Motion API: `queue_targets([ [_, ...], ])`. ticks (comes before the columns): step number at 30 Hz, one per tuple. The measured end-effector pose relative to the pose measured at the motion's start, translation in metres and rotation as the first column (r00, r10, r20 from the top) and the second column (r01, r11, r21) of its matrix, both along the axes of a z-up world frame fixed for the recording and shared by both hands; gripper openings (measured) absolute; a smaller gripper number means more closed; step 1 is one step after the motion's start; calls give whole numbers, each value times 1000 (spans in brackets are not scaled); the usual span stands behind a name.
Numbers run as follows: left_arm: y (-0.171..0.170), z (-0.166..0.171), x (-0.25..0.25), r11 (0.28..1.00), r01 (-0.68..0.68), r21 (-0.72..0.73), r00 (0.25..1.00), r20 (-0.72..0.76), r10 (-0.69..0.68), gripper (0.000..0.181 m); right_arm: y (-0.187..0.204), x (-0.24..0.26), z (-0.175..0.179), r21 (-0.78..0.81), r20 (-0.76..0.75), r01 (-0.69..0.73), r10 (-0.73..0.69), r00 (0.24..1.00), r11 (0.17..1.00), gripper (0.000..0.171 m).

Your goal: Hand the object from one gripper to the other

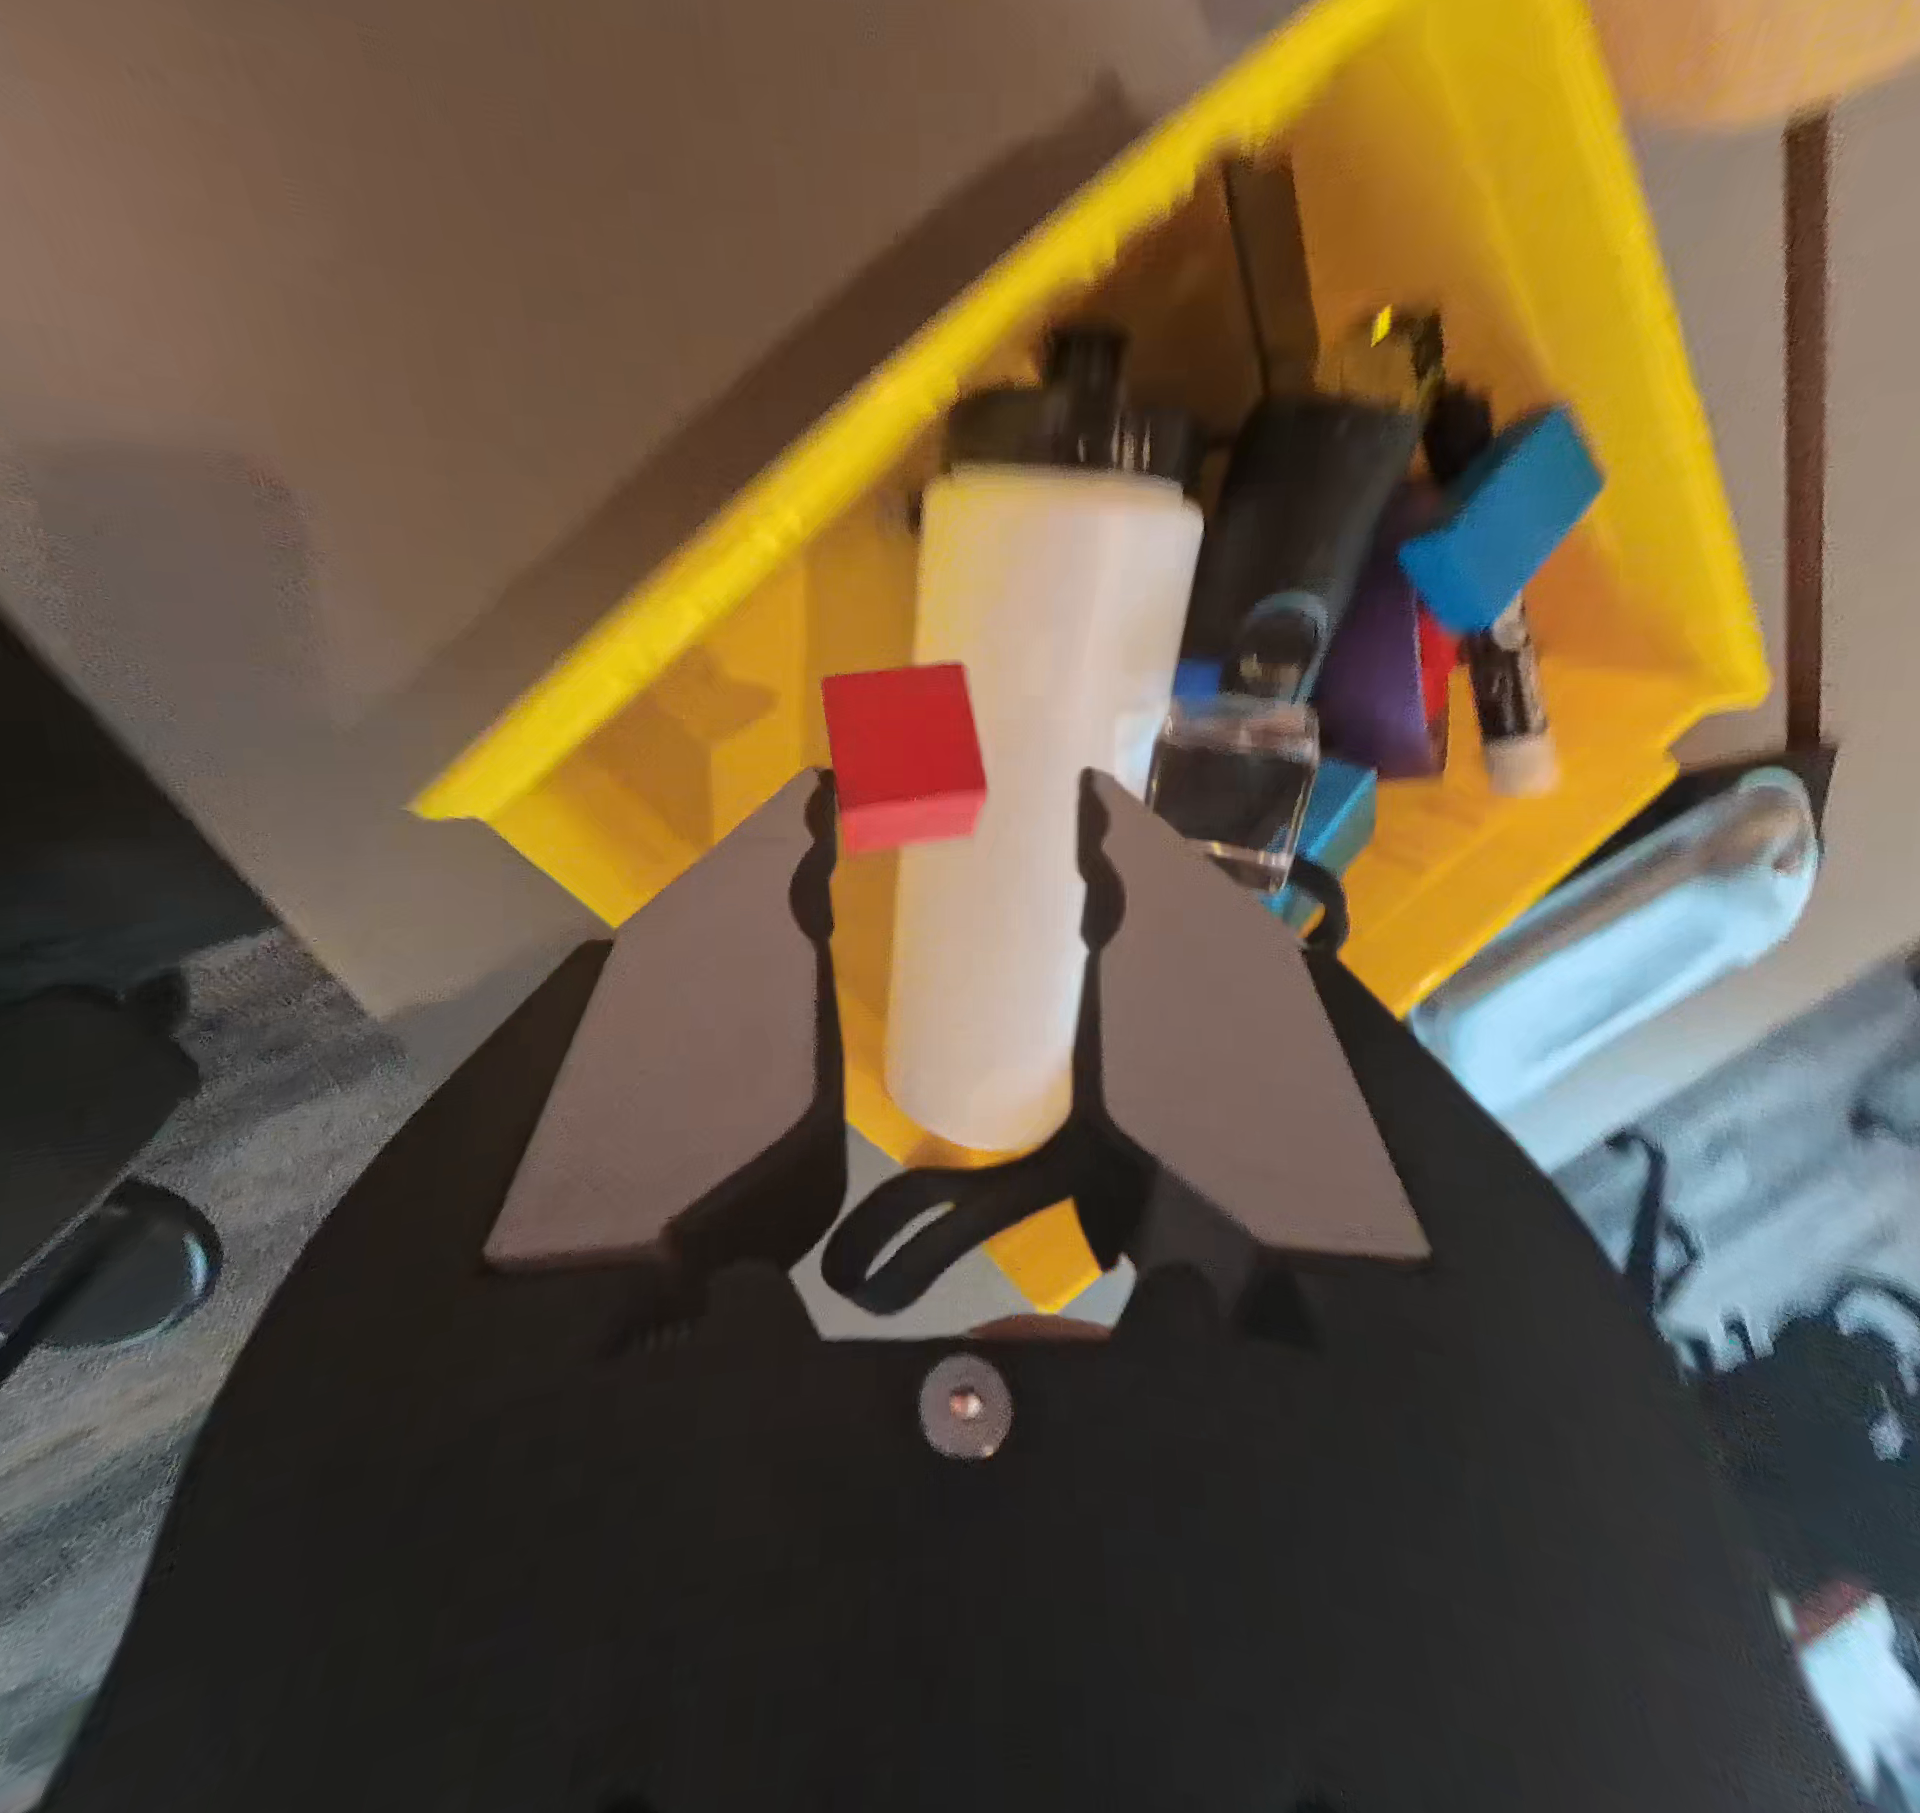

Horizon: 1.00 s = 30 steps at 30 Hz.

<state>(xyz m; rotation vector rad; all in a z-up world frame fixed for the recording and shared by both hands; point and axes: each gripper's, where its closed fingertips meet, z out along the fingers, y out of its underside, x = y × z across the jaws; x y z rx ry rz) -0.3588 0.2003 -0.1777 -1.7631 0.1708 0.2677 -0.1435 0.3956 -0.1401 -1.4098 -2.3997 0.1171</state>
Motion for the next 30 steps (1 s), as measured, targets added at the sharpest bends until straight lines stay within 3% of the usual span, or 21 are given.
queue_targets([
  [1, 0, 0, -1, 1000, -3, 1, 1000, 4, 3, 3, 9, 3, -8, 44, 17, 36, -37, 999, 998, 46],
  [4, -2, 0, -2, 1000, -6, 1, 1000, 19, 6, 4, 10, -12, -7, 26, -72, 104, -102, 992, 994, 46],
  [6, -2, 1, 0, 1000, 11, 6, 1000, 25, -11, 5, -5, -37, 17, -27, -219, 139, -141, 966, 990, 44],
  [8, -1, -1, 1, 1000, 17, -7, 1000, 22, -17, 5, -52, -67, 47, -173, -378, 73, -134, 916, 982, 37],
  [12, 0, -4, -1, 1000, 10, -21, 1000, 20, -10, 7, -170, -120, 81, -425, -625, -236, -95, 775, 874, 35],
  [15, -3, -1, -10, 1000, -26, -1, 999, 19, 26, 7, -203, -170, 45, -463, -639, -222, -150, 755, 858, 43],
  [19, -5, 1, -20, 997, -74, 13, 996, 49, 73, 0, -190, -237, -33, -406, -607, -101, -186, 773, 908, 48],
  [22, -5, -1, -24, 996, -88, 2, 995, 46, 88, 7, -169, -262, -70, -383, -629, -62, -211, 748, 922, 44],
  [24, -4, -3, -30, 993, -116, -10, 992, 51, 116, 8, -168, -265, -84, -396, -582, -51, -207, 786, 917, 62],
  [30, -5, -5, -39, 988, -150, -19, 986, 64, 151, 12, -172, -260, -88, -428, -560, -74, -200, 804, 901, 55],
])
